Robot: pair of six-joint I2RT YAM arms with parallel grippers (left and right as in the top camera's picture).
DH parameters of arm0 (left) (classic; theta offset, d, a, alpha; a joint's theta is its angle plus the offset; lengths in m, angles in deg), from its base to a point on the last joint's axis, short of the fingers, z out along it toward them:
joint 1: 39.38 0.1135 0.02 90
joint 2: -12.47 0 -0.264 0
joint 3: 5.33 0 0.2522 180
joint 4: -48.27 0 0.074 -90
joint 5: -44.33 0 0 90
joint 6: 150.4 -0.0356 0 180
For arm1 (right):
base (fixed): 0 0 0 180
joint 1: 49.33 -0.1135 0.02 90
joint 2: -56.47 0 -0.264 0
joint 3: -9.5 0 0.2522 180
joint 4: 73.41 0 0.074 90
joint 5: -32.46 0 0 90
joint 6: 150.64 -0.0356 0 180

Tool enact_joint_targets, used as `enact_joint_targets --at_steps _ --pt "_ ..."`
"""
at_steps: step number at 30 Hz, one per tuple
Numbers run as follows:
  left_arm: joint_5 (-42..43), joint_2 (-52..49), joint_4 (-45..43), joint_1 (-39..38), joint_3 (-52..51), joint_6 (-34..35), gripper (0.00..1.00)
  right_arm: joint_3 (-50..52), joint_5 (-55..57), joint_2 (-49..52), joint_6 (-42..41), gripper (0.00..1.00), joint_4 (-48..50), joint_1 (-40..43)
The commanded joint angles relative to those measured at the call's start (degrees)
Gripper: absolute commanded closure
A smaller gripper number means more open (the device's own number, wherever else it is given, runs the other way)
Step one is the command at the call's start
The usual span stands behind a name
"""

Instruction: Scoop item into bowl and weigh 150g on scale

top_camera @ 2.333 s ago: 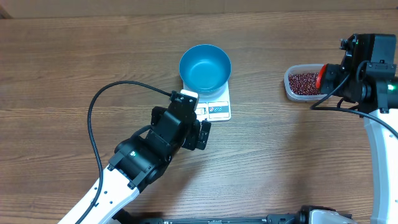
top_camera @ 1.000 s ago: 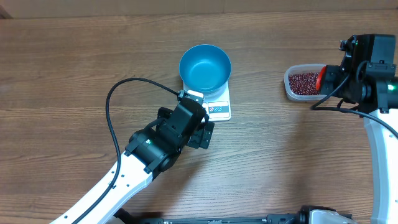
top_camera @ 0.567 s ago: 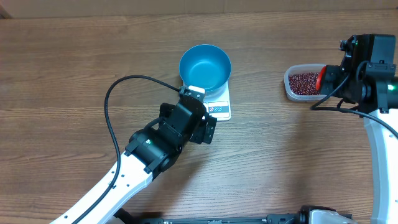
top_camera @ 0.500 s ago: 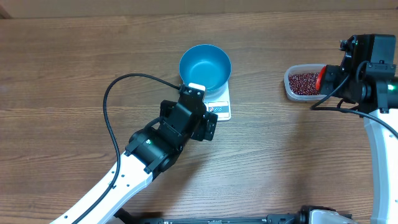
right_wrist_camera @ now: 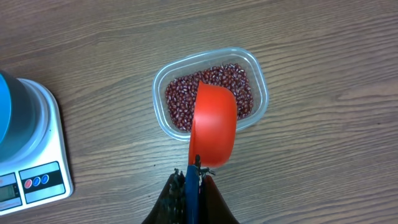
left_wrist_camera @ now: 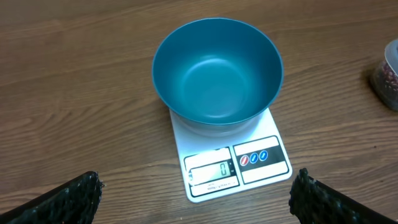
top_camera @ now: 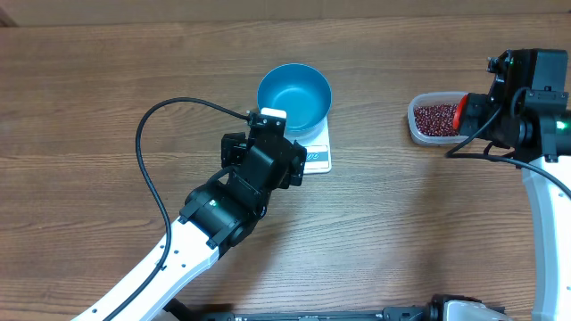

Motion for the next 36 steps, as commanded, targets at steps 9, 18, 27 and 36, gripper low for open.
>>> enact_joint_targets --at_steps 9,18,27,36 --pt "3.19 -0.52 0.83 -0.04 -0.42 0.15 0.0 -1.9 -0.09 0.13 0.48 0.96 0.15 0.0" --pt "8.52 -0.52 3.41 -0.04 -0.42 -2.05 0.0 -1.9 -0.09 0.13 0.48 0.96 0.2 0.0" --pt "15.82 -0.52 3.1 -0.04 -0.42 -13.4 0.0 -1.9 -0.09 0.42 0.48 0.96 0.28 0.0" --pt "15.3 -0.52 3.17 -0.04 -0.42 -12.31 0.0 -1.9 -0.09 0.61 0.48 0.96 0.17 0.0"
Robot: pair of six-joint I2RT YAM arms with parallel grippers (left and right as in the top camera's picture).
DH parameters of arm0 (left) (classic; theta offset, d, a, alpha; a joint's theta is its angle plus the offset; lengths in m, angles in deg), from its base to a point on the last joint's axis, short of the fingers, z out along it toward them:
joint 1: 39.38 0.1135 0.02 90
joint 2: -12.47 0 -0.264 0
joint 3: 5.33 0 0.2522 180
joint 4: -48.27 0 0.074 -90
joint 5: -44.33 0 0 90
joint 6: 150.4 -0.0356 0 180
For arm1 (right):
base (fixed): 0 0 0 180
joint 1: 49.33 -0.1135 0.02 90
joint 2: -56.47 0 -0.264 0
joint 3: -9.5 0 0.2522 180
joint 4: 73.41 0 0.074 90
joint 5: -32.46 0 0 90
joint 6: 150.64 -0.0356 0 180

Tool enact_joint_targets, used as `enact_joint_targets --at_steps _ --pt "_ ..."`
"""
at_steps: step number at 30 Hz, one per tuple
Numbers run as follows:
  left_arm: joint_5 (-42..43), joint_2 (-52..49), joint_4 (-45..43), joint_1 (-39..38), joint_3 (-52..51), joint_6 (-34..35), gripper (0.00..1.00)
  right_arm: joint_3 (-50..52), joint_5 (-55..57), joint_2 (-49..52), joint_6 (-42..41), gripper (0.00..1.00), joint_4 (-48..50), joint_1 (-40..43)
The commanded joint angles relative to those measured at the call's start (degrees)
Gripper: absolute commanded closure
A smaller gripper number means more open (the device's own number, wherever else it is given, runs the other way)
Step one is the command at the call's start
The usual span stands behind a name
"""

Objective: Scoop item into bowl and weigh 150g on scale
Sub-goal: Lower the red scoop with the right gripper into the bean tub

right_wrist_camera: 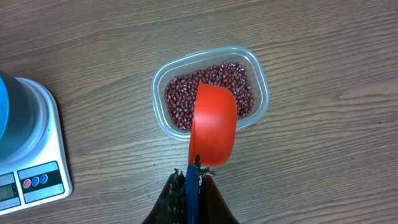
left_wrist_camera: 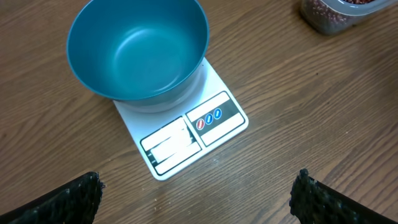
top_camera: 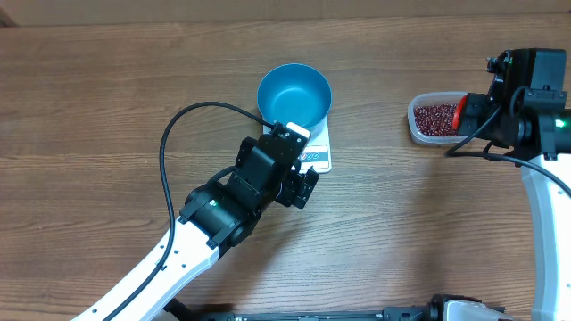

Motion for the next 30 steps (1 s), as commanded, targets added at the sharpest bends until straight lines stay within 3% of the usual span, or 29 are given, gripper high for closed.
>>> enact_joint_targets --at_steps 1,5,30 --pt "-0.44 -0.52 -0.2 -0.04 -0.39 0.76 0.0 -1.9 -0.09 0.15 0.48 0.96 0.17 0.0" --pt "-3.43 -0.52 -0.24 -0.04 -0.39 4.96 0.0 -1.9 -0.09 0.15 0.48 0.96 0.2 0.0" --pt "-7.78 -0.52 -0.68 -0.04 -0.39 8.63 0.0 -1.9 -0.09 0.15 0.48 0.96 0.26 0.0"
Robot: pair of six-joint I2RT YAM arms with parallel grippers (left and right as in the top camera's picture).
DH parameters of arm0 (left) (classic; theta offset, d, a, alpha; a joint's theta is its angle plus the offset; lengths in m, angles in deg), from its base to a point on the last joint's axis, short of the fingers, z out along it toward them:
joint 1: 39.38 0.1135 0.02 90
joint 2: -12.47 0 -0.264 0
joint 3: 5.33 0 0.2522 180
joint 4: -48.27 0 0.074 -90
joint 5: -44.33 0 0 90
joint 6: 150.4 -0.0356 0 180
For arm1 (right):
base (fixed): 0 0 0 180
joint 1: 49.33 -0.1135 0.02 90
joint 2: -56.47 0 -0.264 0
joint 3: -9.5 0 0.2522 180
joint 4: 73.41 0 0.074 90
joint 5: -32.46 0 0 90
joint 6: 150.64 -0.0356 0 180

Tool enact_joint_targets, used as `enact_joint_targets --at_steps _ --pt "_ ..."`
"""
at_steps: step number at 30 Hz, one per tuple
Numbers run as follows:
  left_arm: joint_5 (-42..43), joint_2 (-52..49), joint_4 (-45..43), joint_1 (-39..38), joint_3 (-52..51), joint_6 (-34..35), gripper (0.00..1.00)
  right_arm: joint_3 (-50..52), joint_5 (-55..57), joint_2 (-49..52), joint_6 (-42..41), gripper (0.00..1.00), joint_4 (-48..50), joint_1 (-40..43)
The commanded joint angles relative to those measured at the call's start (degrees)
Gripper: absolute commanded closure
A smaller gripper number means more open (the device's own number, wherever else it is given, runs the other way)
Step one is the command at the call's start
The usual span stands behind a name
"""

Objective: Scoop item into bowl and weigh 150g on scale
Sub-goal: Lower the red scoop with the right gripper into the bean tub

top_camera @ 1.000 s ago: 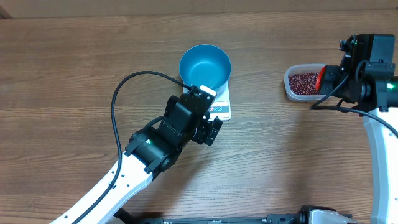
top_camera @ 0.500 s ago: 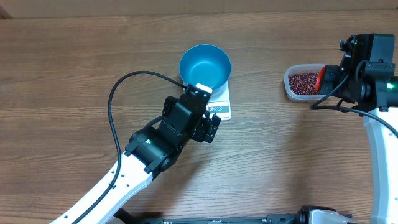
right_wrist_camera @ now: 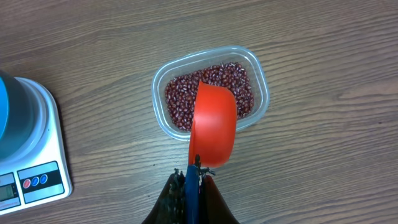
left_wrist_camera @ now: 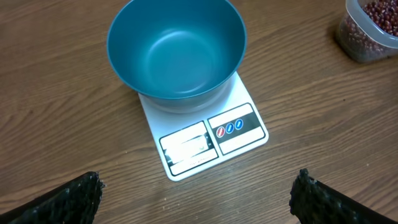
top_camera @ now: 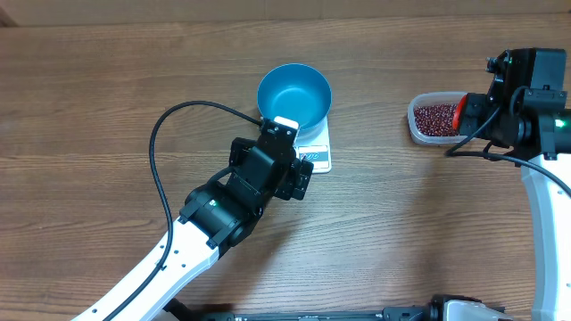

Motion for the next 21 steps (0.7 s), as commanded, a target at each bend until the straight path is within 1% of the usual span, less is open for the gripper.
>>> enact_joint_targets --at_steps 1,15,21 --pt "-1.44 -0.52 -0.28 -0.04 -0.42 1.27 0.0 -1.9 -0.09 0.13 0.48 0.96 0.22 0.0" --pt "-1.4 -0.52 -0.22 -0.04 -0.42 1.27 0.0 -1.9 -0.07 0.13 0.52 0.96 0.2 0.0" --pt "-1.4 -0.52 -0.22 -0.04 -0.42 1.27 0.0 -1.84 -0.07 0.7 4.63 0.96 1.05 0.0"
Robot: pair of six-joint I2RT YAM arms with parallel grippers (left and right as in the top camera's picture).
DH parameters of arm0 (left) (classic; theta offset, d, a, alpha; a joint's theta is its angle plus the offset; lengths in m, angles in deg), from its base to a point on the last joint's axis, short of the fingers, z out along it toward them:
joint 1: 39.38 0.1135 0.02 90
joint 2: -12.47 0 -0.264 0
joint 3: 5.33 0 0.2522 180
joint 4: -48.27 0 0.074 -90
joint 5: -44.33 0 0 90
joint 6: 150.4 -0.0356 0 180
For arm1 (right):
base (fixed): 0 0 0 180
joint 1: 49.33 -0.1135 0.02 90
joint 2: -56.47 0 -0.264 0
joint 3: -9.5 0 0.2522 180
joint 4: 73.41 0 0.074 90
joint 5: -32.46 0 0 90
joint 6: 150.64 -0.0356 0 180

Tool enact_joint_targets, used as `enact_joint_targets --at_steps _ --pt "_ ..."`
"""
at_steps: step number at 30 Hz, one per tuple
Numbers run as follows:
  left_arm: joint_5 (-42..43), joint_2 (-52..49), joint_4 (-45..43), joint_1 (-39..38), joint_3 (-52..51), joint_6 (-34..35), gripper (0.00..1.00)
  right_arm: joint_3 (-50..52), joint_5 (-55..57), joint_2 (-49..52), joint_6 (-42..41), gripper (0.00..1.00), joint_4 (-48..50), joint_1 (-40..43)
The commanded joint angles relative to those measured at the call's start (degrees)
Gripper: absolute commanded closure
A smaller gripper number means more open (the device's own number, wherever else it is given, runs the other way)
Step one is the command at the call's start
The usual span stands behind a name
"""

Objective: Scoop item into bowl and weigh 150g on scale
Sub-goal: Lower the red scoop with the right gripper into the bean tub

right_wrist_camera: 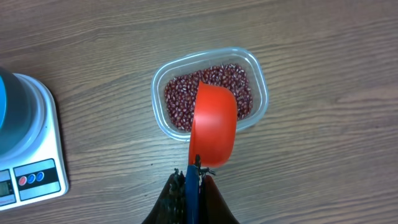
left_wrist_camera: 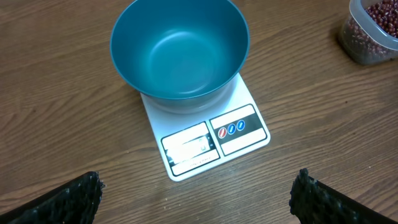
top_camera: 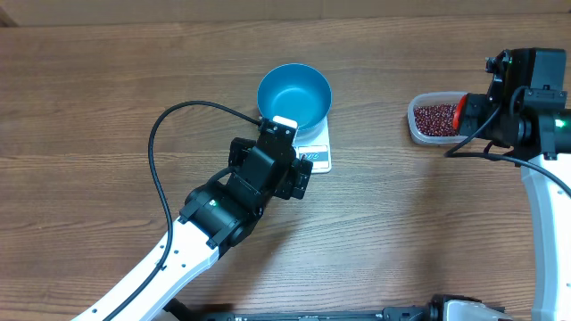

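Note:
An empty blue bowl stands on a white kitchen scale in mid-table. My left gripper hovers open just in front of the scale, nothing between its fingers. A clear tub of red beans sits at the right. My right gripper is shut on the blue handle of a red scoop, whose cup hangs over the tub's near rim. The scoop's inside is hidden.
The left arm's black cable loops over the table to the left of the scale. Bare wooden table lies between the scale and the bean tub.
The left wrist has crept very slightly, so the scale and bowl sit a touch further right in its view. The right wrist view has shifted slightly too; the scoop stays over the tub.
My left gripper stood open before the scale showing 0. It then swung to the right of the scale, and came back to the front. All the while my right gripper held the red scoop over the bean tub.

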Motion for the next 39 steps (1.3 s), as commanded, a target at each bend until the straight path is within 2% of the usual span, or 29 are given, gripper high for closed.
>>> enact_joint_targets --at_steps 1,6,12,19,35,39 --pt "-1.03 -0.52 -0.2 -0.04 -0.39 0.94 0.01 -1.81 0.02 0.9 3.13 0.96 0.92 0.0" --pt "-1.01 -0.52 -0.22 -0.04 -0.39 0.94 0.01 -1.79 3.1 3.45 4.52 0.96 2.45 0.0" --pt "-1.01 -0.52 -0.22 -0.04 -0.39 0.94 0.01 -1.79 3.69 7.93 11.21 0.96 4.17 0.0" --pt "-1.01 -0.52 -0.22 -0.04 -0.39 0.94 0.01 -1.79 4.79 13.4 14.53 0.96 6.08 0.02" --pt "-1.03 -0.52 -0.22 -0.04 -0.39 0.94 0.01 -1.53 8.98 22.73 14.78 0.96 8.28 2.27" --pt "-1.01 -0.52 -0.22 -0.04 -0.39 0.94 0.0 -1.01 3.72 23.96 14.84 0.96 9.07 3.45"
